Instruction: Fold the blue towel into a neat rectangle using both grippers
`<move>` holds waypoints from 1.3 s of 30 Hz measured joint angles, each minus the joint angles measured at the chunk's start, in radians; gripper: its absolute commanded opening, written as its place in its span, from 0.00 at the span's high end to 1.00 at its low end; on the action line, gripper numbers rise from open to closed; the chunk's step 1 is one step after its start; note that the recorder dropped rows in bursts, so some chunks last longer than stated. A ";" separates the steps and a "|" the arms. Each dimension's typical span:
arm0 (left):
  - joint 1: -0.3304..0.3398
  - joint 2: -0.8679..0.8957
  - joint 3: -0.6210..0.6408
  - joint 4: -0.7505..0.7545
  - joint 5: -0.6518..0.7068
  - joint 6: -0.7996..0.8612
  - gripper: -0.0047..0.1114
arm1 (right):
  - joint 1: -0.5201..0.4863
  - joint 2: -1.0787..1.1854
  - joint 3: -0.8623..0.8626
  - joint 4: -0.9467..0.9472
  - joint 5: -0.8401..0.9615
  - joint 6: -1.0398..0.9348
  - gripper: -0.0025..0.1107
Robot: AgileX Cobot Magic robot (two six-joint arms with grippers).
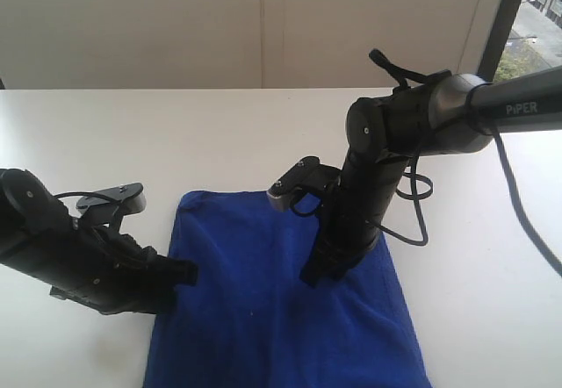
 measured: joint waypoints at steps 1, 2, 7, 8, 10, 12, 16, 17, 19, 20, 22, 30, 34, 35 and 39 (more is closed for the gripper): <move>0.000 0.000 0.000 -0.005 -0.002 0.000 0.69 | 0.000 0.000 0.000 0.000 0.000 0.000 0.98; 0.000 0.000 0.000 -0.010 -0.001 0.000 0.69 | 0.000 0.000 0.000 0.000 0.000 0.000 0.98; -0.042 0.000 0.000 -0.025 -0.040 0.000 0.69 | 0.000 0.000 0.000 0.000 0.000 0.000 0.98; -0.061 0.000 0.000 -0.027 -0.061 0.000 0.69 | 0.000 0.000 0.000 0.000 0.000 0.000 0.98; -0.075 0.000 0.000 -0.028 -0.081 0.000 0.69 | 0.000 0.000 0.000 0.000 0.000 0.000 0.98; -0.076 0.000 0.000 -0.029 -0.091 0.000 0.69 | 0.000 0.000 0.000 0.000 0.000 0.000 0.98; -0.076 0.002 0.000 -0.029 -0.098 0.000 0.69 | 0.000 0.000 0.000 0.002 0.000 0.000 0.98; -0.076 0.002 0.000 -0.029 -0.098 0.000 0.69 | 0.000 0.000 0.000 0.002 0.000 0.000 0.98; -0.076 0.002 0.000 -0.029 -0.098 0.000 0.69 | 0.000 0.000 0.000 0.002 0.000 0.000 0.98; -0.076 0.002 0.000 -0.029 -0.098 0.000 0.69 | 0.000 0.000 0.000 0.002 0.000 0.000 0.98; -0.076 0.004 0.000 -0.029 -0.098 0.000 0.69 | 0.000 0.000 0.000 0.002 0.000 0.000 0.98; -0.076 0.028 0.000 -0.051 -0.098 -0.023 0.69 | 0.000 0.000 0.000 0.002 0.000 0.000 0.98; -0.076 0.030 0.000 -0.059 -0.097 -0.023 0.69 | 0.000 0.000 0.000 0.002 0.000 0.000 0.98; -0.076 0.030 -0.005 -0.059 -0.094 -0.023 0.69 | 0.000 0.000 0.000 0.002 0.000 0.000 0.98; -0.076 0.036 -0.027 -0.061 -0.070 -0.025 0.69 | 0.000 0.000 0.000 0.002 0.000 0.000 0.98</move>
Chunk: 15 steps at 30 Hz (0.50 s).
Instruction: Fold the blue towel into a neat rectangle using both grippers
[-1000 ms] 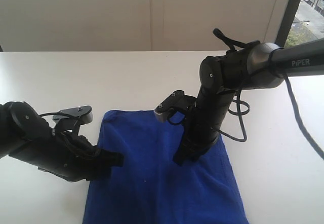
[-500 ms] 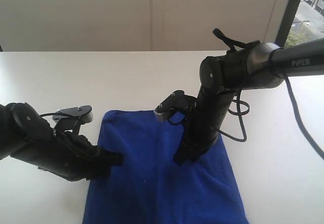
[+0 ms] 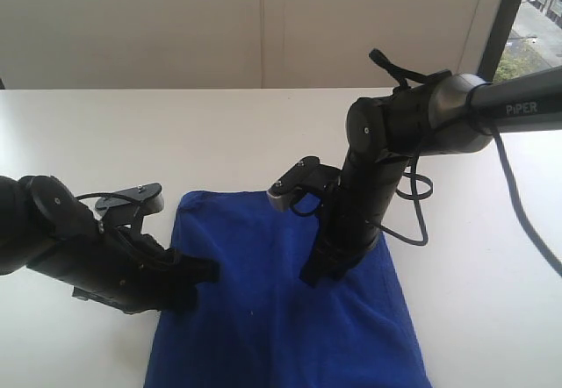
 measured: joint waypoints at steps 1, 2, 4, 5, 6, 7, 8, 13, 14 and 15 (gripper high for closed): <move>0.000 0.000 -0.003 0.000 0.002 0.000 0.69 | 0.000 0.000 0.000 0.000 0.000 0.000 0.98; 0.000 0.000 -0.007 0.000 0.004 0.000 0.69 | 0.000 0.000 0.000 0.000 0.000 0.000 0.98; 0.000 0.000 -0.011 0.000 0.007 0.000 0.69 | 0.000 0.000 0.000 0.000 0.000 0.000 0.98; 0.000 0.000 -0.011 0.000 0.007 0.000 0.69 | 0.000 0.000 0.000 0.000 0.000 0.000 0.98; 0.000 0.000 -0.011 0.000 0.007 0.000 0.69 | 0.000 0.000 0.000 0.000 0.000 0.000 0.98; 0.000 0.000 -0.011 0.000 0.007 0.000 0.69 | 0.000 0.000 0.000 0.002 0.000 0.000 0.98; 0.000 0.000 -0.011 0.000 0.007 0.000 0.69 | 0.000 0.000 0.000 0.002 0.000 0.000 0.98; 0.000 0.000 -0.011 0.000 0.007 0.009 0.70 | -0.002 0.000 0.000 0.002 0.000 0.000 0.98; 0.000 0.000 -0.011 0.000 0.007 0.019 0.72 | -0.002 0.000 0.000 0.002 0.000 0.000 0.98; 0.000 0.000 -0.011 0.000 0.007 0.027 0.73 | -0.002 0.000 0.000 0.002 0.000 0.000 0.98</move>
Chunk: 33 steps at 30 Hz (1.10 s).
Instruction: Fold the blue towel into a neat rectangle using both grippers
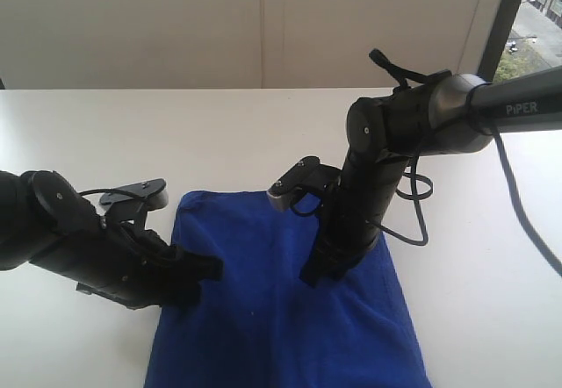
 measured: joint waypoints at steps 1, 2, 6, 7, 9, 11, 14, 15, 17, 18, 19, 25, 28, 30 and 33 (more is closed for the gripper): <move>0.000 0.000 0.000 0.000 -0.004 0.005 0.76 | 0.000 0.000 0.000 0.000 0.000 0.000 0.98; 0.000 0.000 0.000 0.000 -0.008 0.007 0.79 | 0.000 0.000 0.000 0.000 0.000 0.000 0.98; 0.000 0.000 0.000 0.023 -0.014 0.015 0.94 | 0.000 0.000 0.000 0.000 0.000 0.000 0.98; 0.000 0.000 0.000 0.034 -0.014 0.016 0.96 | 0.000 0.000 0.000 0.000 0.000 0.000 0.98; 0.000 0.000 0.000 0.048 -0.014 0.019 0.96 | 0.000 0.000 0.000 0.000 0.000 0.000 0.98; 0.000 0.000 0.000 0.055 -0.014 0.020 0.96 | 0.000 0.000 0.000 0.000 0.000 0.000 0.98; 0.000 0.000 0.000 0.069 -0.015 0.020 0.96 | 0.000 0.000 0.000 0.000 0.000 0.000 0.98; 0.000 0.000 0.000 0.073 -0.015 0.020 0.96 | 0.000 0.000 0.000 0.000 0.000 0.000 0.98; 0.000 0.000 0.000 0.079 -0.015 0.020 0.96 | 0.000 0.000 0.000 0.000 0.000 0.000 0.98; 0.000 0.000 0.000 0.080 -0.015 0.020 0.96 | 0.000 0.000 0.000 0.000 0.000 0.000 0.98; 0.000 0.000 0.000 0.080 -0.015 0.020 0.96 | 0.000 0.000 0.000 0.000 0.000 0.000 0.98; 0.000 -0.003 0.000 0.078 -0.015 0.018 0.96 | 0.000 0.000 0.000 0.000 0.000 0.000 0.98; 0.000 -0.016 0.000 0.078 0.002 0.018 0.96 | 0.000 0.000 0.000 0.000 0.000 0.000 0.98; 0.000 -0.025 0.000 0.082 0.021 0.018 0.96 | 0.000 0.000 0.000 0.000 0.000 0.000 0.98; 0.000 -0.027 0.000 0.108 0.070 0.018 0.96 | 0.000 0.000 0.000 0.000 0.000 0.000 0.98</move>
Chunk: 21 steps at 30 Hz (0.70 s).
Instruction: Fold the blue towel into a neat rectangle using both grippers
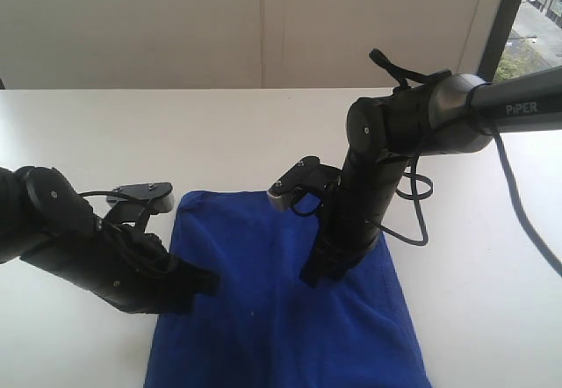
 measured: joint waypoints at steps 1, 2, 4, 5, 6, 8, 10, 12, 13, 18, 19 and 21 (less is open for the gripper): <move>0.000 0.000 0.000 0.009 0.008 0.000 0.96 | 0.000 0.000 0.000 0.000 0.000 0.000 0.98; 0.000 0.000 0.000 0.022 0.021 0.000 0.96 | 0.000 0.000 0.000 0.000 0.000 0.000 0.98; 0.000 0.000 0.000 0.033 0.052 0.000 0.93 | 0.000 0.000 0.000 0.000 0.000 0.000 0.98; 0.000 -0.002 0.000 0.040 0.068 0.000 0.85 | 0.000 0.000 0.000 0.000 0.000 0.000 0.98; 0.000 -0.008 0.000 0.050 0.097 0.000 0.80 | 0.000 0.000 0.000 0.000 0.000 0.000 0.98; 0.000 -0.033 0.000 0.054 0.117 0.000 0.61 | 0.000 0.000 0.000 0.000 0.000 0.000 0.98; 0.000 -0.072 0.000 0.060 0.147 0.000 0.55 | 0.000 0.000 0.000 0.000 0.000 0.000 0.98; 0.000 -0.091 0.002 0.062 0.167 0.000 0.55 | 0.000 0.000 0.000 0.000 0.000 0.000 0.98; 0.000 -0.104 0.014 0.062 0.175 0.000 0.55 | 0.000 0.000 0.000 0.000 0.000 0.000 0.98; 0.000 -0.140 0.138 0.067 0.166 -0.041 0.55 | 0.000 0.000 0.000 0.000 0.000 0.000 0.98; 0.000 -0.147 0.148 0.058 0.162 -0.044 0.55 | 0.000 0.000 0.000 0.000 0.000 0.000 0.98; 0.000 -0.155 0.161 0.038 0.157 -0.046 0.55 | 0.000 0.000 0.000 0.000 0.000 0.000 0.98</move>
